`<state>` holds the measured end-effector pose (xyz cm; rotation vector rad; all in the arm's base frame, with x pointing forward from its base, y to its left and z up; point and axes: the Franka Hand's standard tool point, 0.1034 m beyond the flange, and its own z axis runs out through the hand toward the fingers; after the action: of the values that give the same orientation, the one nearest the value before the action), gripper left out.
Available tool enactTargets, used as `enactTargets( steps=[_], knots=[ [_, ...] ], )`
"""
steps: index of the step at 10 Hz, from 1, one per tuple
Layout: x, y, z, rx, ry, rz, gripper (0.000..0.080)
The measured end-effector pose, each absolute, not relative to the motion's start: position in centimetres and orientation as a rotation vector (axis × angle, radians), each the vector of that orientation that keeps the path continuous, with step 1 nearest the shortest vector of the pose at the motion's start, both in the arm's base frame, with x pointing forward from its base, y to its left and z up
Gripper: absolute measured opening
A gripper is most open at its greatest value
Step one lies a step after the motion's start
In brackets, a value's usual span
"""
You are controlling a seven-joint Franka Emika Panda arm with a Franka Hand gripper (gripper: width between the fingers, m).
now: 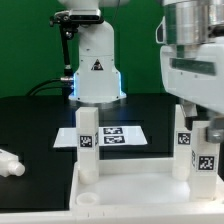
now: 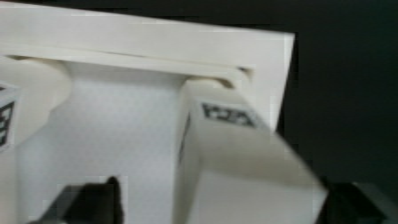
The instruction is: Assemble desk
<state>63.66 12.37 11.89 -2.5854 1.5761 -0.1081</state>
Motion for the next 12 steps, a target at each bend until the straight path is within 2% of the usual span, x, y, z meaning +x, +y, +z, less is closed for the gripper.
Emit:
enactTargets(
  steps=[1, 2, 4, 7, 9, 11, 12],
  knots=[
    [63.6, 12.5, 11.8, -2.631, 1.503, -0.111, 0.063],
    [63.7, 12.2, 11.8, -2.642, 1.485, -0.113, 0.0646],
    [63.7, 12.0, 11.8, -2.779, 1.252, -0.133, 0.0649],
    [63.9, 12.1, 11.7, -3.074, 0.429, -0.185, 0.0649],
    [63.8, 12.4, 11.8, -3.1, 0.369, -0.19, 0.0649],
    [63.8, 12.4, 11.7, -3.078, 0.49, -0.187, 0.0385],
    [63.8, 12.4, 11.7, -3.054, 0.6, -0.185, 0.0385]
  ],
)
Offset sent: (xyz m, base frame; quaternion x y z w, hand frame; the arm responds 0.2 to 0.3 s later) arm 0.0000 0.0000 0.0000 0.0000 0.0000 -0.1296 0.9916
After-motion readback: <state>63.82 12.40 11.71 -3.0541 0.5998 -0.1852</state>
